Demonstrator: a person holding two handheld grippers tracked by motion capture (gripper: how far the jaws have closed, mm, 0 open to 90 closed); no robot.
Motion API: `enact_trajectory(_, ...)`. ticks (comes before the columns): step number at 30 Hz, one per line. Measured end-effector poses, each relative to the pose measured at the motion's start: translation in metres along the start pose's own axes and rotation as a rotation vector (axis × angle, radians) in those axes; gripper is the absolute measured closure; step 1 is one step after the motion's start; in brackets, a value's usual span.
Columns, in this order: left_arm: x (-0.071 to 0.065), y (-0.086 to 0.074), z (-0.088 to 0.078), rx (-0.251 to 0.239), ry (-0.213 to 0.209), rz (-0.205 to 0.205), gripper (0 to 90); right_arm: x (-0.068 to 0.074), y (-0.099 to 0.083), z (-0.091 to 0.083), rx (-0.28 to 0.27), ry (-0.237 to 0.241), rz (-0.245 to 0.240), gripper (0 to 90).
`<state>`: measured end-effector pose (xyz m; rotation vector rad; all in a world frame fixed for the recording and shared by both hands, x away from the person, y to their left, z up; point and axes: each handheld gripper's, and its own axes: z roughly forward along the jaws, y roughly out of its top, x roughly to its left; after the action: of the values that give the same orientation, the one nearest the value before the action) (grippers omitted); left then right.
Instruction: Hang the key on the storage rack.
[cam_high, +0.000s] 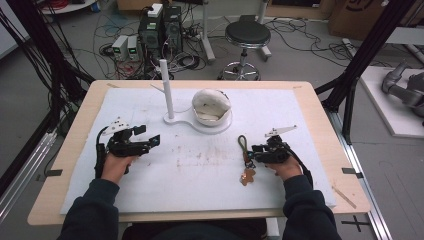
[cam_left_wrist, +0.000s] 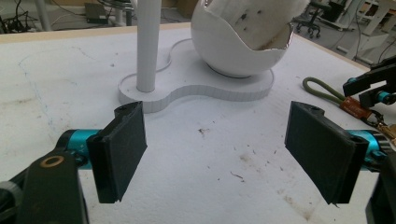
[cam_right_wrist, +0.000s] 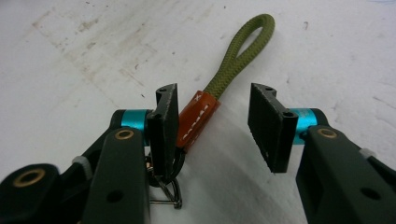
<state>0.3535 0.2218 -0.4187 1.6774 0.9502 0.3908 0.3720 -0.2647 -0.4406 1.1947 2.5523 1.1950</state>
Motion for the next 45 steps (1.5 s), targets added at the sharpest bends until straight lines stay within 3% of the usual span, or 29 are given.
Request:
enact_trajectory(2, 0.0, 0.0, 0.0, 0.002, 0.002, -0.002, 20.6, 0.003, 0.0, 0.006, 0.039, 0.027, -0.007, 49.1)
enact_trajectory(3, 0.0, 0.0, 0.0, 0.002, 0.002, -0.002, 20.6, 0.006, 0.0, 0.006, 0.036, 0.005, -0.029, 49.5)
enact_trajectory(6, 0.0, 0.0, 0.0, 0.003, 0.001, -0.001, 20.6, 0.011, 0.001, 0.006, 0.059, -0.044, -0.076, 59.0)
enact_trajectory(13, 0.001, 0.0, 0.0, 0.008, 0.001, -0.004, 20.7, 0.017, 0.005, 0.007, 0.065, -0.09, -0.153, 70.2)
enact_trajectory(17, 0.001, 0.0, 0.0, 0.006, 0.004, -0.006, 20.7, 0.021, 0.006, 0.007, 0.065, -0.072, -0.174, 77.3)
enact_trajectory(23, 0.002, -0.001, -0.001, 0.006, 0.006, -0.008, 20.7, 0.022, 0.007, 0.004, 0.046, -0.047, -0.189, 78.6)
enact_trajectory(27, 0.002, -0.001, 0.0, 0.006, 0.007, -0.009, 20.7, 0.027, 0.006, 0.008, 0.071, -0.065, -0.247, 78.2)
enact_trajectory(30, 0.002, -0.001, 0.0, 0.009, 0.005, -0.011, 20.8, 0.028, 0.005, 0.011, 0.084, -0.051, -0.248, 70.2)
enact_trajectory(34, 0.002, -0.001, 0.0, 0.008, 0.006, -0.009, 20.8, 0.03, 0.006, 0.011, 0.096, -0.07, -0.269, 77.4)
enact_trajectory(36, 0.003, -0.001, -0.001, 0.008, 0.007, -0.013, 20.8, 0.03, 0.007, 0.009, 0.076, -0.047, -0.264, 78.0)
enact_trajectory(41, 0.004, -0.001, -0.002, 0.004, 0.018, -0.015, 20.8, 0.033, 0.018, -0.007, -0.077, 0.0, -0.24, 78.2)
enact_trajectory(45, 0.005, 0.0, -0.003, -0.004, 0.023, -0.011, 21.1, 0.038, 0.025, -0.011, -0.143, 0.009, -0.239, 78.2)
